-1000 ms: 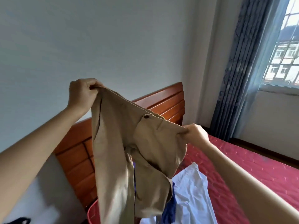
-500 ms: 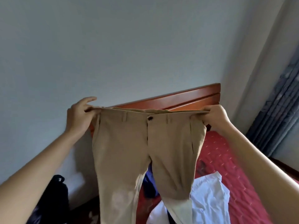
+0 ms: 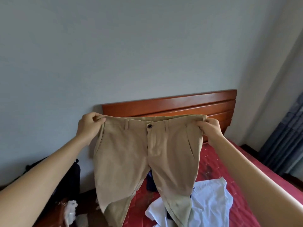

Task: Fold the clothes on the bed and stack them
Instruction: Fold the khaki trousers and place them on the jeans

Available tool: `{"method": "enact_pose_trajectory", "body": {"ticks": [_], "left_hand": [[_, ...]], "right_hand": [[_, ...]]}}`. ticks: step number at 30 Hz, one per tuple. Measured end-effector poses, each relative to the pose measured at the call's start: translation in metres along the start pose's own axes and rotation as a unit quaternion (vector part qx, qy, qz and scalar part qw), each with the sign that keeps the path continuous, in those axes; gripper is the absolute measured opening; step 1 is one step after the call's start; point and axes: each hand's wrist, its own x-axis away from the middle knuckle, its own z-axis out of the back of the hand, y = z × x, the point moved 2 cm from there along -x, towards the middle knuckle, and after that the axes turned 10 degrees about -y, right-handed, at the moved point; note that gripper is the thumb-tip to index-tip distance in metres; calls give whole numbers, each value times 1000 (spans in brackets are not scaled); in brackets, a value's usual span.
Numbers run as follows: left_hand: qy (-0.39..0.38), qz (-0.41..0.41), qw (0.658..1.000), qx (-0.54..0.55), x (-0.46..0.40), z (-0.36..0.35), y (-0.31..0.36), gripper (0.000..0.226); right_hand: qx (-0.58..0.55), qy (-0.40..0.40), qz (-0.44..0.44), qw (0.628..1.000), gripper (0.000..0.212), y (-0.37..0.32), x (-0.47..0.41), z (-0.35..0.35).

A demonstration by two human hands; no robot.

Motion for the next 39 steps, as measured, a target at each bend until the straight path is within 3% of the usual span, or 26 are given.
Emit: {"method": "enact_pose_trajectory", "body": {"ticks": [4, 9, 13, 16, 20, 24, 26, 28, 31, 34, 37, 39], "left_hand": [[50, 48, 995, 71, 13, -13, 39, 10], [63, 20, 982, 176, 37, -45, 94, 17], [20, -55, 965, 257, 73, -73, 119, 16], [11, -56, 945, 322, 91, -76, 118, 11], [3, -47, 926, 374, 105, -70, 110, 6], [6, -73, 926, 370, 115, -63, 104, 11], [-13, -82, 937, 339, 121, -63, 102, 25], [-13, -77, 946, 314, 126, -63, 95, 33], [23, -70, 945, 319, 131, -61, 80, 12], [43, -75, 955, 285, 132, -54, 63, 21], [6, -91, 965, 247, 135, -40, 43, 23], [-26, -125, 973, 192, 140, -29, 29, 21]], "right_hand": [[76, 115, -4, 990, 7, -41, 14, -12], [109, 125, 103, 981, 21, -91, 65, -58], [142, 39, 212, 966, 27, -96, 107, -98], [120, -31, 250, 960, 26, -92, 117, -109], [63, -144, 282, 946, 7, -89, 128, -111], [-36, -298, 249, 921, 30, -81, 144, -121], [-84, -336, 225, 911, 47, -73, 149, -129], [-120, -357, 209, 903, 54, -64, 154, -136], [-143, -377, 180, 898, 58, -52, 159, -146], [-142, -399, 144, 894, 57, -43, 164, -155], [-51, -397, 168, 901, 45, -40, 155, -150], [47, -333, 220, 916, 32, -48, 138, -141]]}}
